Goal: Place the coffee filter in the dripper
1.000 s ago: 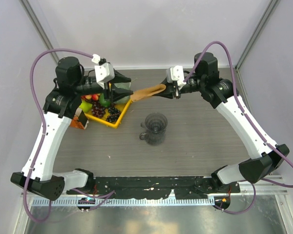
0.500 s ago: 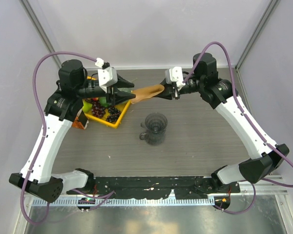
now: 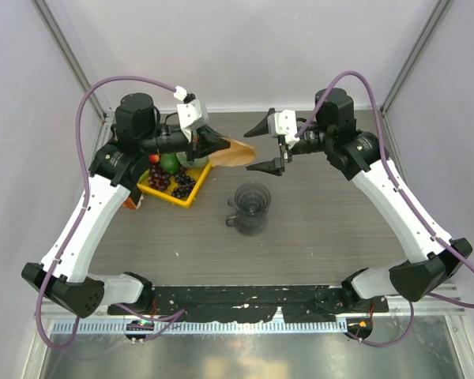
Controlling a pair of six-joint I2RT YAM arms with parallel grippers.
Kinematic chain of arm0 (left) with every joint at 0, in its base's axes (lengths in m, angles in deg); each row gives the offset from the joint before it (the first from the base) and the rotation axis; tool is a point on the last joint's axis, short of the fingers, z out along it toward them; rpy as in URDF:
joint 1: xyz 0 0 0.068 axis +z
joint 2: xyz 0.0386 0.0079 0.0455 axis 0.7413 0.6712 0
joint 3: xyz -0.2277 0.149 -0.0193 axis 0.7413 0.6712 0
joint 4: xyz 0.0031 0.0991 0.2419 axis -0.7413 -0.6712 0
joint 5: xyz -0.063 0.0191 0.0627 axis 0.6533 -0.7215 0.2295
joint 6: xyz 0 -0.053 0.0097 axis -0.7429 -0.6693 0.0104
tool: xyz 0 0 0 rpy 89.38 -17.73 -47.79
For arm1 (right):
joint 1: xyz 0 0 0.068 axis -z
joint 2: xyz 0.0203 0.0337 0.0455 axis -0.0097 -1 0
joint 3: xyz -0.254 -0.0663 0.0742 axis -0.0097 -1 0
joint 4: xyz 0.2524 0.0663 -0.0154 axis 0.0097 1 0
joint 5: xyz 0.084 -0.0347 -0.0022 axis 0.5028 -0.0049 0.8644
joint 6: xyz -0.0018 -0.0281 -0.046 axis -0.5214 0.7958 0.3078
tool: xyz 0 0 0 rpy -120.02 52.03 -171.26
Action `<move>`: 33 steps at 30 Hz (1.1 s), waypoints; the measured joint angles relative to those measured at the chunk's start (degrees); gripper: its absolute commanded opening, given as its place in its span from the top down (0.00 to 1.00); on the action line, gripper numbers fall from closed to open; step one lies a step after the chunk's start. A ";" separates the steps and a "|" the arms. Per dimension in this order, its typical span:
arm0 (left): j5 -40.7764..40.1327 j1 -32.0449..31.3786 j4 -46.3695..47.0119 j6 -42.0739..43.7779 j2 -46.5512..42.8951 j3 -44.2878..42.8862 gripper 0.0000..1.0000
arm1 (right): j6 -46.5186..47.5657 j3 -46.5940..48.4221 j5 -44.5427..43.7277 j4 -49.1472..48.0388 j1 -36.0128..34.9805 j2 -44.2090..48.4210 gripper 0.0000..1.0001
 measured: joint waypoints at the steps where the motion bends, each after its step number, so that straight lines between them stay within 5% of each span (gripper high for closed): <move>1: -0.52 0.02 0.39 -1.36 0.02 0.00 1.00 | -0.39 -0.07 -0.59 0.13 0.26 0.13 0.01; 14: -10.86 0.09 6.29 -34.18 5.73 -6.08 1.00 | -3.26 -11.82 -21.22 -19.02 -2.25 2.80 0.04; 20: -13.84 0.15 6.19 -41.18 7.21 -6.75 1.00 | -2.27 -12.66 -28.65 -27.02 -4.33 2.80 0.00; 30: -15.23 0.35 6.16 -43.60 7.21 -6.75 1.00 | -0.98 -14.73 -33.16 -34.82 -4.46 2.82 0.40; 33: -15.23 0.46 6.16 -43.74 7.21 -6.75 1.00 | -0.35 -15.54 -32.83 -35.19 -4.46 3.08 0.44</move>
